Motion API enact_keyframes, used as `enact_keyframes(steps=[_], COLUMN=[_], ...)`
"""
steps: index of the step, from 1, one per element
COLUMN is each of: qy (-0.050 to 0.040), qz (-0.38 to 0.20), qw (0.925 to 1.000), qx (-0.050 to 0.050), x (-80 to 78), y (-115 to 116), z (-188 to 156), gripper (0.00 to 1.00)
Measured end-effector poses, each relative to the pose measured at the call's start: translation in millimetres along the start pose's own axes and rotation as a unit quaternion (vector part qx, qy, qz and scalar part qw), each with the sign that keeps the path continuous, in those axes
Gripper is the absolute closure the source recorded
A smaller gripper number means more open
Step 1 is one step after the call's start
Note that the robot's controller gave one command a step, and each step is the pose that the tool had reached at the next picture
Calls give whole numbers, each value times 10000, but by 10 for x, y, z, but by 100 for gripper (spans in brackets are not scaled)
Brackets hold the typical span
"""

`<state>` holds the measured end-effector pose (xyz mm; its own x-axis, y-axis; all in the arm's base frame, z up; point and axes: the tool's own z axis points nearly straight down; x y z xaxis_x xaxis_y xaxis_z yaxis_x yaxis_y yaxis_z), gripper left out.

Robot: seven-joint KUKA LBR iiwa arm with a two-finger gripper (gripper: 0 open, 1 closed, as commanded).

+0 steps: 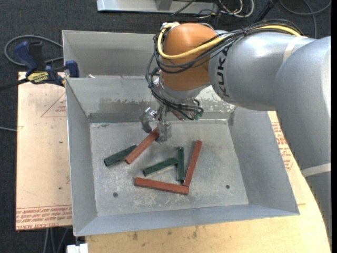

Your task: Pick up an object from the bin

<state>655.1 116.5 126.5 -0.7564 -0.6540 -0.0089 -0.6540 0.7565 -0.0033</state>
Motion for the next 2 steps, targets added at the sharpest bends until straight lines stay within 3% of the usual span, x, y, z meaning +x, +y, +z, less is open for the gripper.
enact_keyframes(steps=[2], qy=[17], qz=[26], qw=[10000], qx=[-14], x=[-23], y=[-5], z=[-197], gripper=[100])
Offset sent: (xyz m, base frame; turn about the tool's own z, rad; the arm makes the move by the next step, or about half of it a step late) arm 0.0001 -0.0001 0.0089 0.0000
